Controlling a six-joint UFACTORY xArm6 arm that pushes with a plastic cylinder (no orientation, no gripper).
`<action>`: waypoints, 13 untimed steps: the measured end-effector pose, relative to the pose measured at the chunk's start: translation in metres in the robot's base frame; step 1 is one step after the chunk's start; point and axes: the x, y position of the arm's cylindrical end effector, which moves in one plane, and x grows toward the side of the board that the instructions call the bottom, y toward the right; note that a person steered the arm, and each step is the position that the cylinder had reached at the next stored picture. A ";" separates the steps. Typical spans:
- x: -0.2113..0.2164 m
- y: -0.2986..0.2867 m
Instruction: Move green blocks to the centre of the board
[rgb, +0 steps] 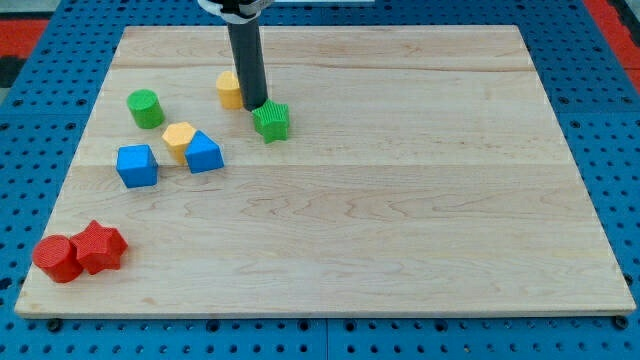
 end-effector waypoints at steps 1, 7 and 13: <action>-0.030 0.024; -0.033 -0.194; 0.019 -0.144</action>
